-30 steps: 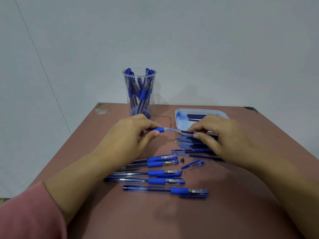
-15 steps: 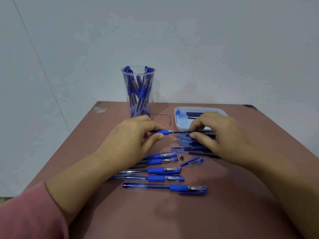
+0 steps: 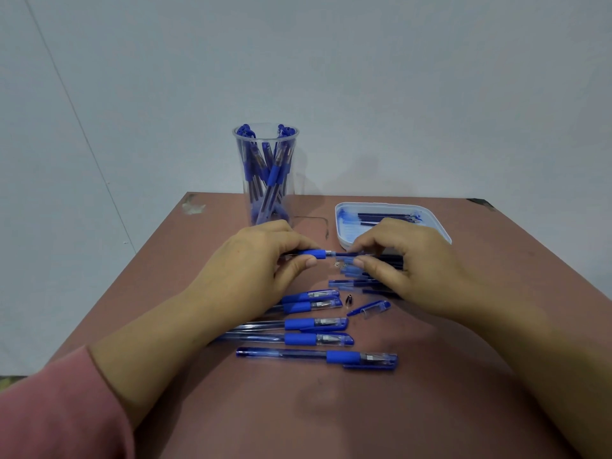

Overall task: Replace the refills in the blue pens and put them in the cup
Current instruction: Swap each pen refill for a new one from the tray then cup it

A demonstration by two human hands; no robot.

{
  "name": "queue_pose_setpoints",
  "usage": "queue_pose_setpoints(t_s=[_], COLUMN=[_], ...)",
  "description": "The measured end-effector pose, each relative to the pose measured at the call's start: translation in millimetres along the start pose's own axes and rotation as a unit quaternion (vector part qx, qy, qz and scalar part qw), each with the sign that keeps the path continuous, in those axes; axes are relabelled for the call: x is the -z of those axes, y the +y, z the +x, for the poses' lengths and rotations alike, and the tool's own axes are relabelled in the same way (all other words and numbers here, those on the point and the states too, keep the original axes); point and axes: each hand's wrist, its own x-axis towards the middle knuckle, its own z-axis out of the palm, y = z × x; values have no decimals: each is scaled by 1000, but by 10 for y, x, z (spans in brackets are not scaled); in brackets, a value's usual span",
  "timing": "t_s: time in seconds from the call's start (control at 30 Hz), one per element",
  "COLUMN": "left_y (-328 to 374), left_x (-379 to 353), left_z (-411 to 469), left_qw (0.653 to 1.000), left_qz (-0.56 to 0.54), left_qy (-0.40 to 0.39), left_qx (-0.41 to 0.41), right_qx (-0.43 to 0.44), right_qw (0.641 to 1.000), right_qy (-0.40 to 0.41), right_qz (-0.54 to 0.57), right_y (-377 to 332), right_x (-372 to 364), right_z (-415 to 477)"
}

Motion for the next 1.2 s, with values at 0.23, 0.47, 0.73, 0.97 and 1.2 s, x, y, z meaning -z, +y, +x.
queue_pose_setpoints(t_s=[0.23, 0.47, 0.73, 0.97, 1.2], left_y=[-21, 5, -33, -34, -27], left_x=[3, -18, -10, -2, 4], left_z=[10, -4, 16, 20, 24], left_qw=[1000, 1000, 1000, 1000, 1000], left_qz=[-7, -4, 7, 8, 11], left_qy=[8, -7, 7, 7, 2], left_qx=[-1, -6, -4, -4, 1], right_qx=[-11, -23, -46, -63, -87], right_qw=[999, 997, 994, 983, 983], right_qy=[33, -7, -99, -174, -164], right_qz=[35, 71, 8, 7, 10], right_y=[-54, -124, -46, -172, -163], right_x=[27, -39, 85, 78, 91], right_z=[-14, 9, 6, 74, 68])
